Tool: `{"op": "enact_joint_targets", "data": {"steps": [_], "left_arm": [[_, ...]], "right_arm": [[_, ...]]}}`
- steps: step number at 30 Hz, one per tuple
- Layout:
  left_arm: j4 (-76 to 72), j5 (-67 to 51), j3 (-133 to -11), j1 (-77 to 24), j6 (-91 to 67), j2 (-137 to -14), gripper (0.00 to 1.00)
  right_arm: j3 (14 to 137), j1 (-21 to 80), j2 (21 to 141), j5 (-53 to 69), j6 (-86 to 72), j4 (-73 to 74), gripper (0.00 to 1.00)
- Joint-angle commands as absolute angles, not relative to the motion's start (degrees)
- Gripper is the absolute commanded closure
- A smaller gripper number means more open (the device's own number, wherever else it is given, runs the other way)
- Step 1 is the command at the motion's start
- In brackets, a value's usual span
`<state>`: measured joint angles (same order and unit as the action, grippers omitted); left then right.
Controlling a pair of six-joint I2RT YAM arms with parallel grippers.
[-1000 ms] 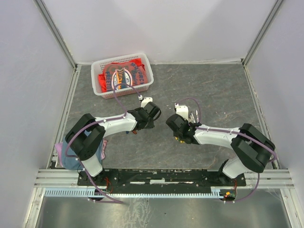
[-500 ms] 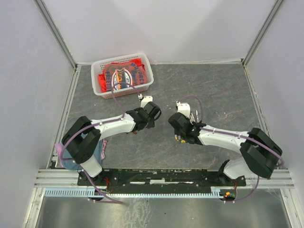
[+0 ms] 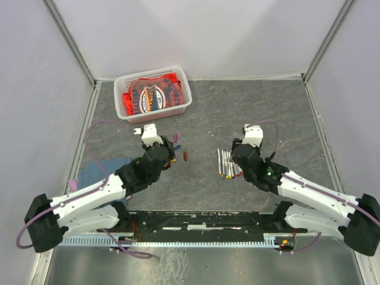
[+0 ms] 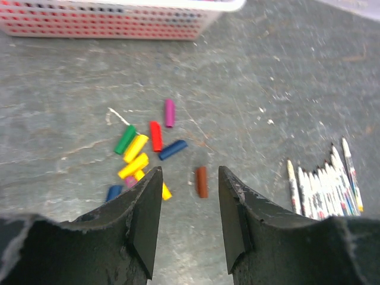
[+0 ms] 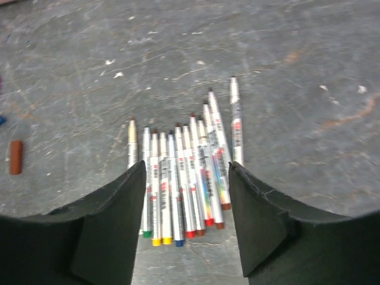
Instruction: Open the pen caps
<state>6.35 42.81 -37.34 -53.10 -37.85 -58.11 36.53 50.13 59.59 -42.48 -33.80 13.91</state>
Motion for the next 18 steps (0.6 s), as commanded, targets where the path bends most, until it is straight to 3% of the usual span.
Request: {"op": "enact_joint_targets", "data": {"steps": [1, 7, 12, 15, 18], "left_arm": [[-1.12, 53.88, -31.49, -53.55, -34.58, -52.27, 0.5], [-3.71, 56.2, -27.0, -53.63, -34.05, -48.36, 0.5], [-4.37, 56.34, -26.05, -53.7, -33.93, -48.4, 0.5], [-4.31, 56.34, -26.02, -53.66, -33.76, -48.6, 0.5], [-4.36, 56.53, -25.73, -53.7, -33.93, -48.43, 0.5]], "right_arm": [[32.73, 49.92, 52.56, -53.61, -37.76, 17.22, 0.3], [30.14, 49.9, 48.09, -59.95, -42.91, 20.72, 0.17], [32.02, 49.92, 49.95, -63.01, -46.54, 26.0, 0.14], [33.48, 49.9, 51.11, -63.39, -47.04, 28.23, 0.21], [33.01, 49.88, 50.77, -63.73, -47.44, 27.81, 0.13]]}}
